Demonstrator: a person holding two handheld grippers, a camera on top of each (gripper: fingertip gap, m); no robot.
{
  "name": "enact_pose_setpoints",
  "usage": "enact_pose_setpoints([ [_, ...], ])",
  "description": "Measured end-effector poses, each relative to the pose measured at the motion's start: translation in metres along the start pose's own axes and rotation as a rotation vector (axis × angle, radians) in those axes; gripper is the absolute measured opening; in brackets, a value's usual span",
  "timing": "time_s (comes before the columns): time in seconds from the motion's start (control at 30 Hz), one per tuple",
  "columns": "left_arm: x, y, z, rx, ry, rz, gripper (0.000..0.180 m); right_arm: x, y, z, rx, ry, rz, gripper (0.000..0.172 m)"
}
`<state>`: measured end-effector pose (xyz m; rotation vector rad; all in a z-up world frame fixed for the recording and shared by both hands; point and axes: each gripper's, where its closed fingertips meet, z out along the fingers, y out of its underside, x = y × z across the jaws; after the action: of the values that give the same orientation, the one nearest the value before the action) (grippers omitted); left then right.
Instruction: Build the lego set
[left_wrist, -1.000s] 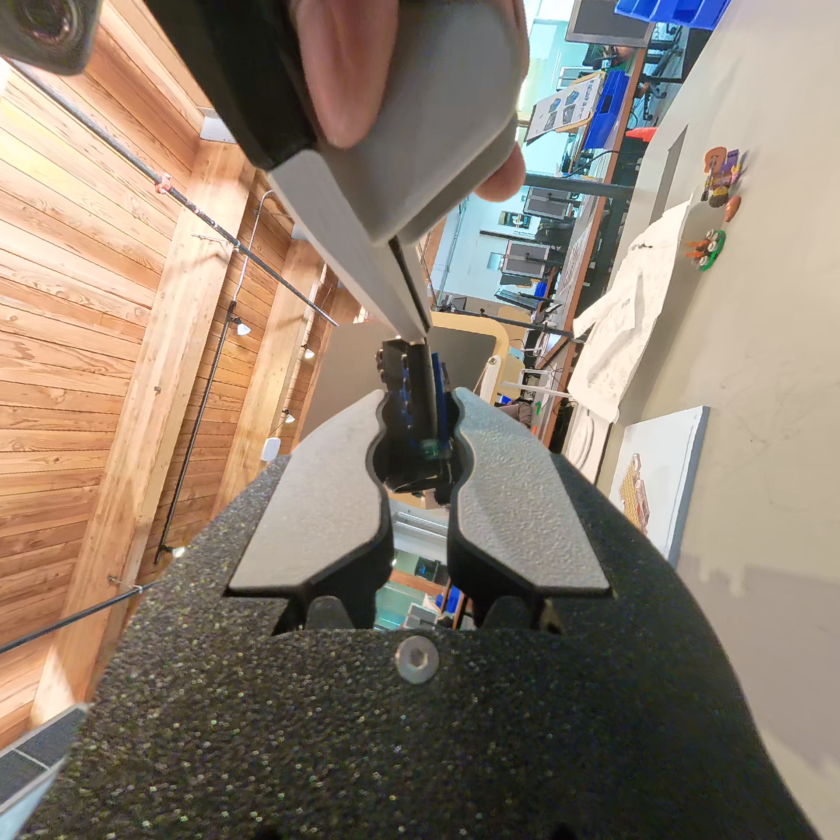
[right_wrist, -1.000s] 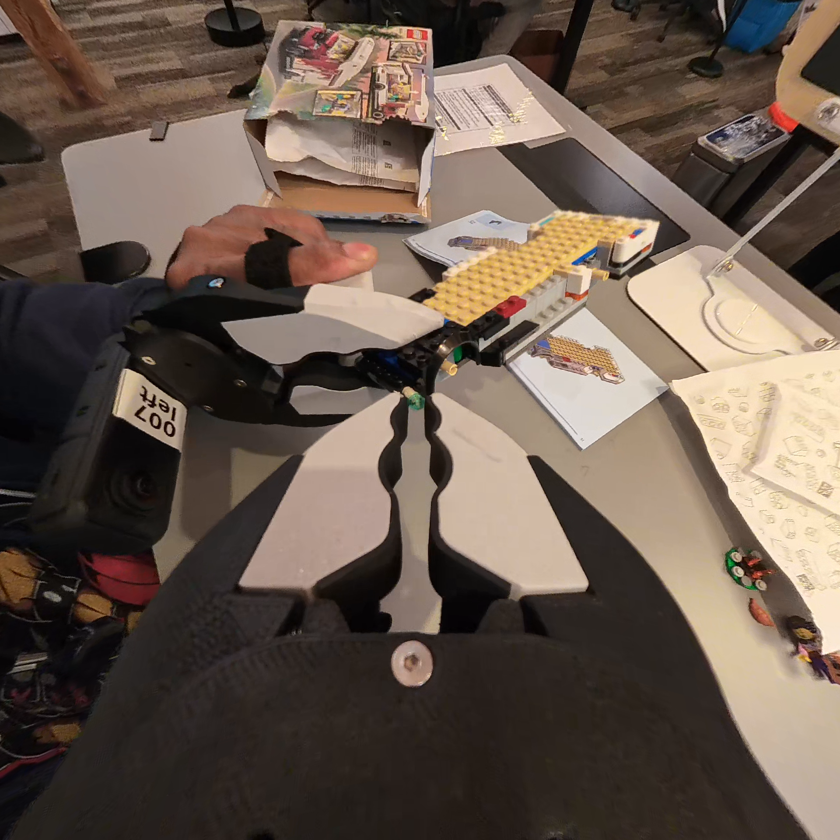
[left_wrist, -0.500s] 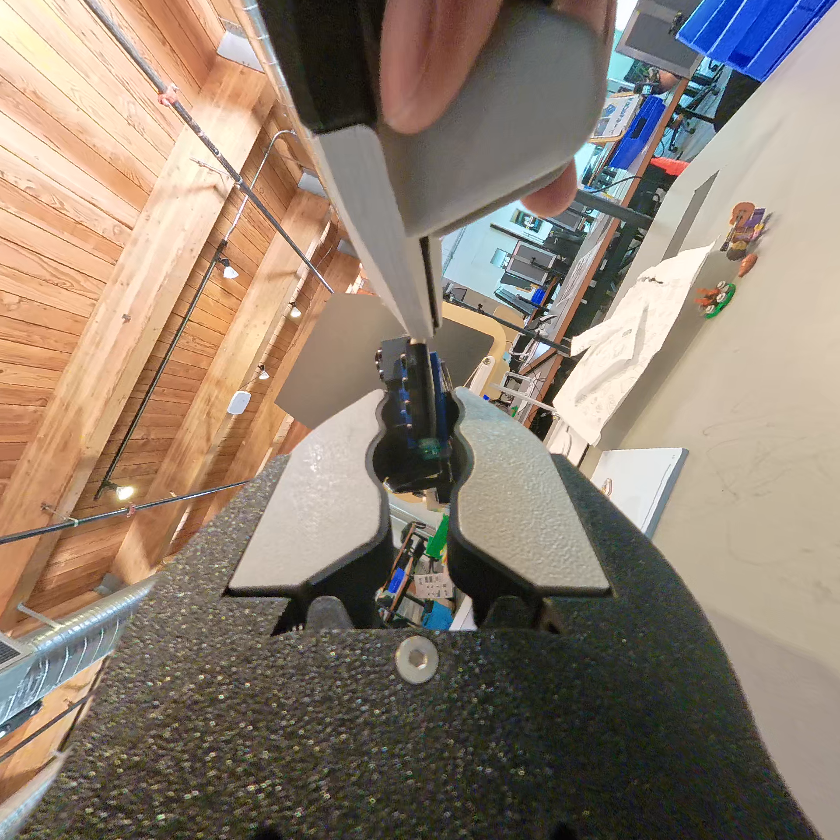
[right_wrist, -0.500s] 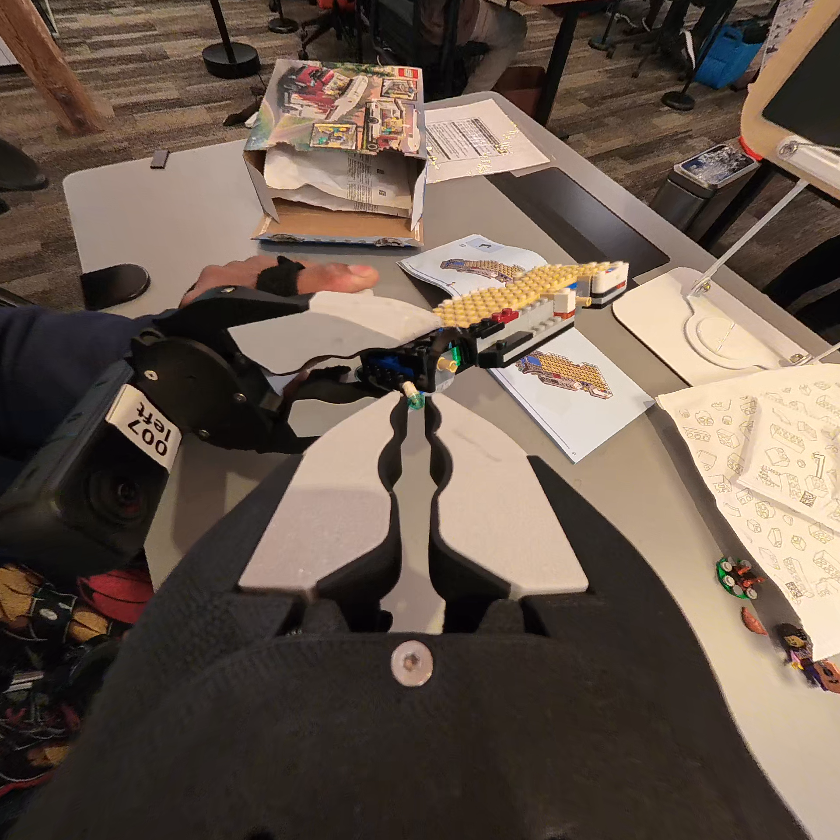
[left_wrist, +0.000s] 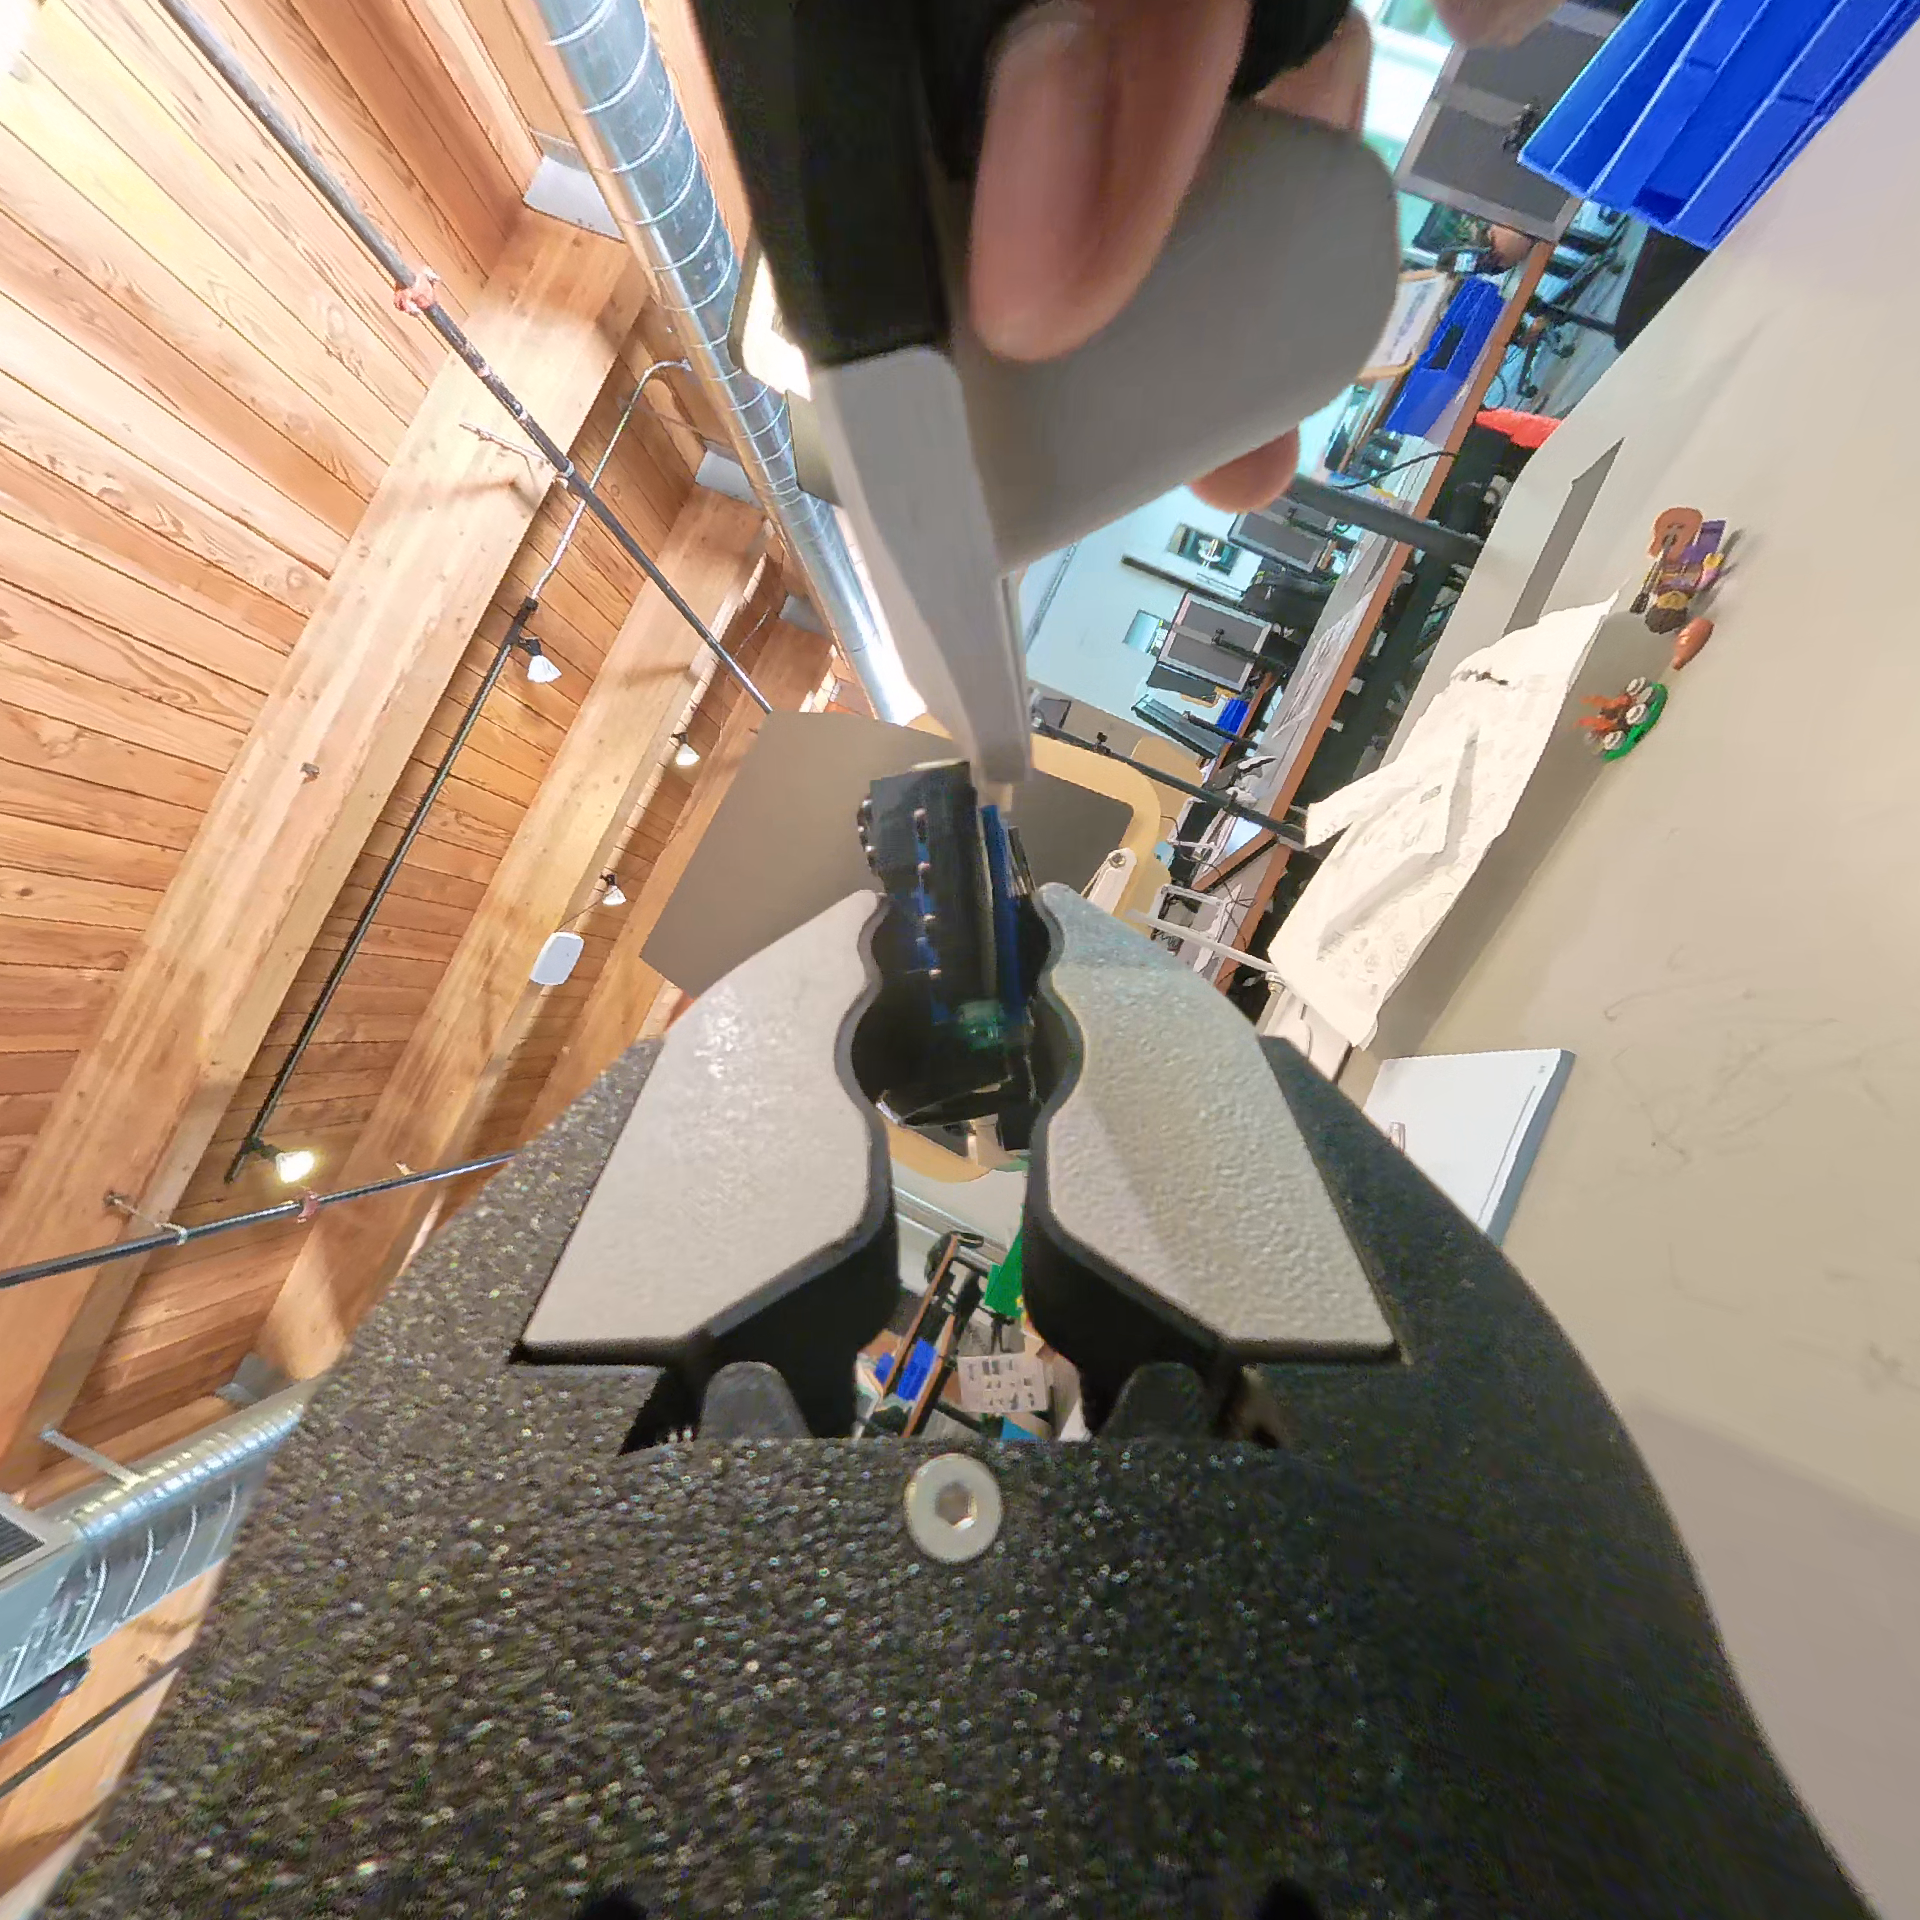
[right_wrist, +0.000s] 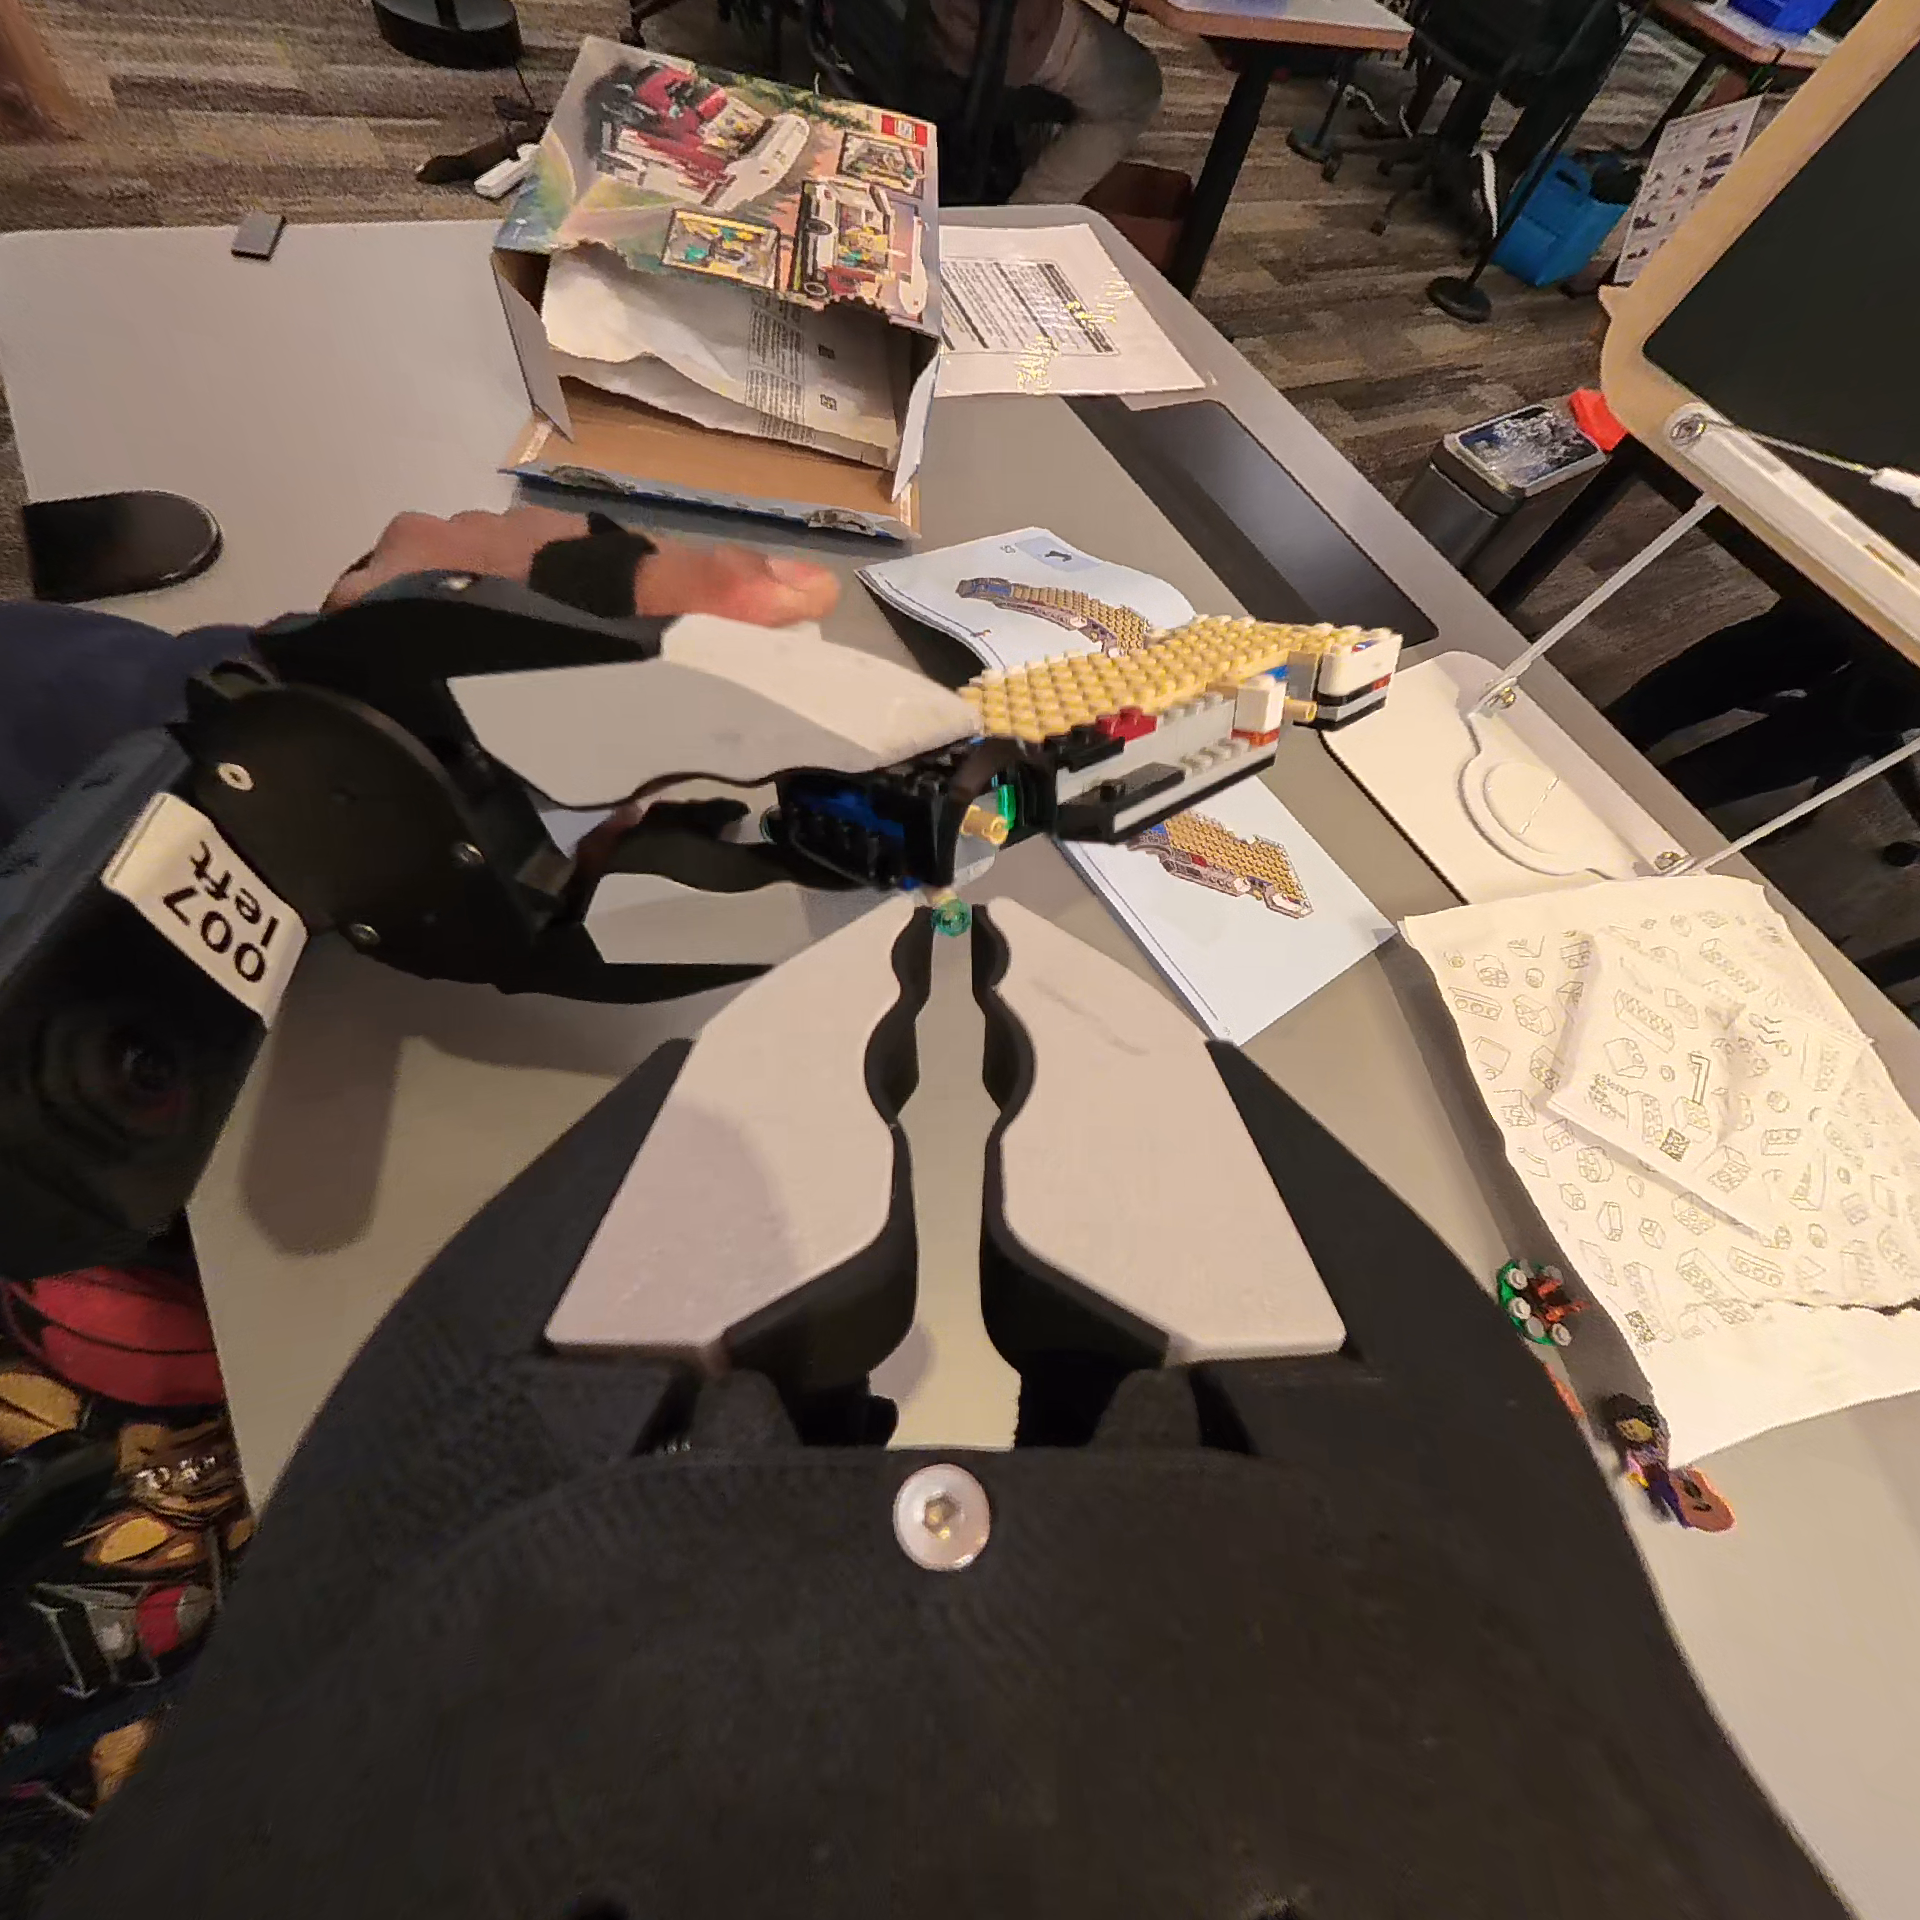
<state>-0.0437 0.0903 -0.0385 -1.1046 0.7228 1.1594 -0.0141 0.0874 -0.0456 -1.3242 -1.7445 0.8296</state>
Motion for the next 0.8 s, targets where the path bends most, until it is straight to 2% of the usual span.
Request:
enact_pose_setpoints([
  [0.43,0.002,-0.0003,0.0003,0.006,0.017,-0.025,0.023,-0.0004,-0.0009,-0.001,0.035,-0.023,0.023,0.007],
  [0.6,-0.0011,0.0014,0.0003,0.013,0.023,-0.101,0.023,0.0004,-0.0004,-0.0013,0.063,-0.046,0.077,0.007],
  [0.8,-0.0022,-0.0048,-0.0024,0.052,0.006,-0.008,0.023,-0.0009,0.0045,0.0005,0.055,-0.04,0.054,0.007],
])
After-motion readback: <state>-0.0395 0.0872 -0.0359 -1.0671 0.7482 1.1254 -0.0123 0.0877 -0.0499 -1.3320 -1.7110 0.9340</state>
